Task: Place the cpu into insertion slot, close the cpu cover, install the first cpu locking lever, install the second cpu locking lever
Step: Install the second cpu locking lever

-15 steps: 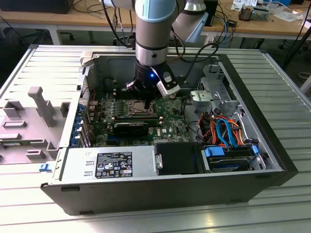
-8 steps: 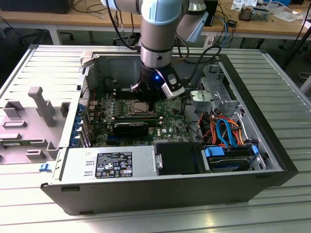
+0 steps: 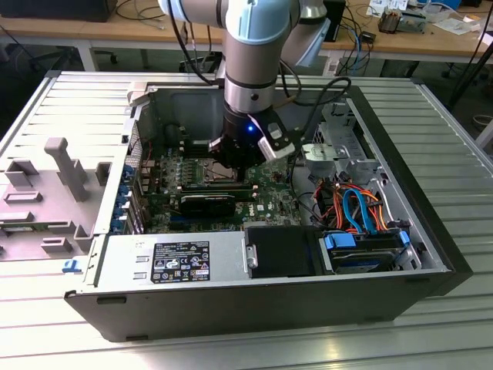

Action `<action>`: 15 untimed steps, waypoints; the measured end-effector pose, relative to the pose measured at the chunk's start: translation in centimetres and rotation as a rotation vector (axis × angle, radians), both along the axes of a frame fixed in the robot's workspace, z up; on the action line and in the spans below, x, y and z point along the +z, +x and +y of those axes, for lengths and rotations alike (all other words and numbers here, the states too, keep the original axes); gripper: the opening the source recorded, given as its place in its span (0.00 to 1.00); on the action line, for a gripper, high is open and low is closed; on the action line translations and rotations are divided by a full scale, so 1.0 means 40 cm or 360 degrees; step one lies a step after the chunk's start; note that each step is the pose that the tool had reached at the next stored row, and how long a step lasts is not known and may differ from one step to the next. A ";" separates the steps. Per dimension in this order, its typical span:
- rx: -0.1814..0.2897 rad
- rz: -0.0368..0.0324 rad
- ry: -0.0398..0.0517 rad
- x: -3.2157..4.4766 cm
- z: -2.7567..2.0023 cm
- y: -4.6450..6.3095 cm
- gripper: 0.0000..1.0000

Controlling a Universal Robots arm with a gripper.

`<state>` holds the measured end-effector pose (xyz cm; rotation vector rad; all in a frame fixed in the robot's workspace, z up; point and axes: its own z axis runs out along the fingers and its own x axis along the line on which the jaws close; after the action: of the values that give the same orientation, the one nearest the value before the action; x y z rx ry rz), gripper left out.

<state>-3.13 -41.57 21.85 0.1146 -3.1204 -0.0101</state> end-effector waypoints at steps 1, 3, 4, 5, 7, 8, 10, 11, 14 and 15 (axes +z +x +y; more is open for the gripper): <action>0.0000 0.0000 0.0000 -0.001 -0.004 0.000 0.11; 0.0000 0.0000 0.0000 -0.004 -0.008 0.000 0.11; 0.0000 0.0000 0.0000 -0.005 -0.009 0.000 0.11; -0.0001 0.0000 0.0001 -0.006 -0.010 -0.001 0.11; 0.0000 0.0000 0.0003 -0.008 -0.010 -0.008 0.11; 0.0000 0.0000 0.0004 -0.008 -0.010 -0.013 0.11; 0.0000 0.0000 0.0007 -0.011 -0.010 -0.028 0.11; 0.0000 0.0000 0.0007 -0.012 -0.010 -0.032 0.11; 0.0000 0.0000 0.0007 -0.013 -0.014 -0.045 0.11; 0.0000 0.0000 0.0008 -0.013 -0.016 -0.049 0.11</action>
<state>-5.11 -42.22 21.31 0.1146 -3.1205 -0.0174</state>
